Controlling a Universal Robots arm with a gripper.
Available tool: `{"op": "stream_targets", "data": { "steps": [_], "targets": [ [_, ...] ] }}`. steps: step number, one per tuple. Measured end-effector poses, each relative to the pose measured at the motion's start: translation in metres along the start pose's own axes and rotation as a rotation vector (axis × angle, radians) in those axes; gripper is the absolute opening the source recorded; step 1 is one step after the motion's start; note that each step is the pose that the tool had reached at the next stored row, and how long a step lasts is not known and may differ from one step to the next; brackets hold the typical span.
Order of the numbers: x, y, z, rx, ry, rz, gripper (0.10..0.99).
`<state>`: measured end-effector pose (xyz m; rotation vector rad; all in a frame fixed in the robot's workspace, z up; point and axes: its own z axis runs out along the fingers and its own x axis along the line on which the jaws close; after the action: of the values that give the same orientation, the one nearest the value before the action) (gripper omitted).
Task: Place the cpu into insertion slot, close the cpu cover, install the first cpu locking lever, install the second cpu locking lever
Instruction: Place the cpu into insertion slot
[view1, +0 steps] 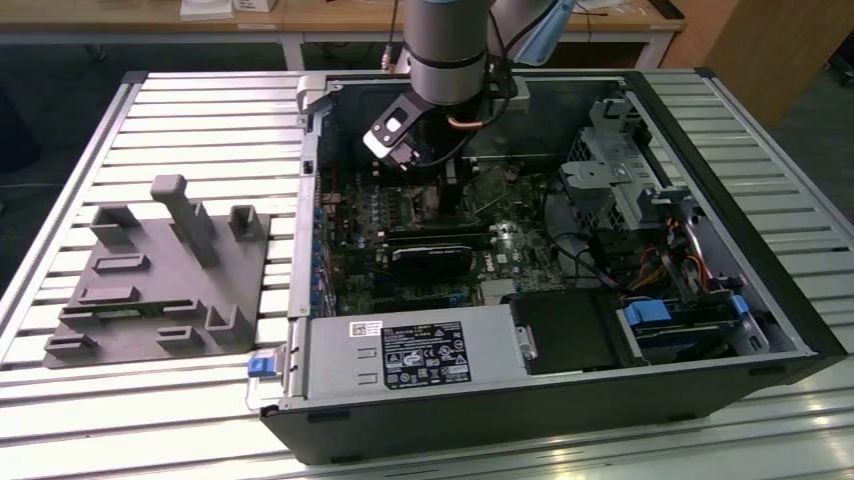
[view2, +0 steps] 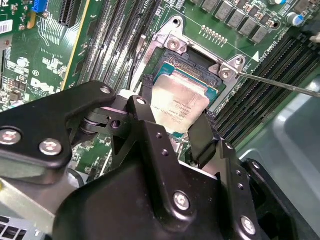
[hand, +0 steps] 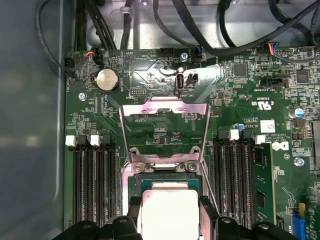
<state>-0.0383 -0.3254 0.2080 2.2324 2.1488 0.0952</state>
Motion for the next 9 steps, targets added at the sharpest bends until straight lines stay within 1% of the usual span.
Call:
{"op": "stream_targets", "data": {
  "steps": [5,9],
  "targets": [
    [-0.0001,-0.0003,0.0044,0.000,0.0006,-0.008,0.537],
    [-0.0001,-0.0004,0.0052,0.000,0.0008,-0.013,0.537]
  ]
}}
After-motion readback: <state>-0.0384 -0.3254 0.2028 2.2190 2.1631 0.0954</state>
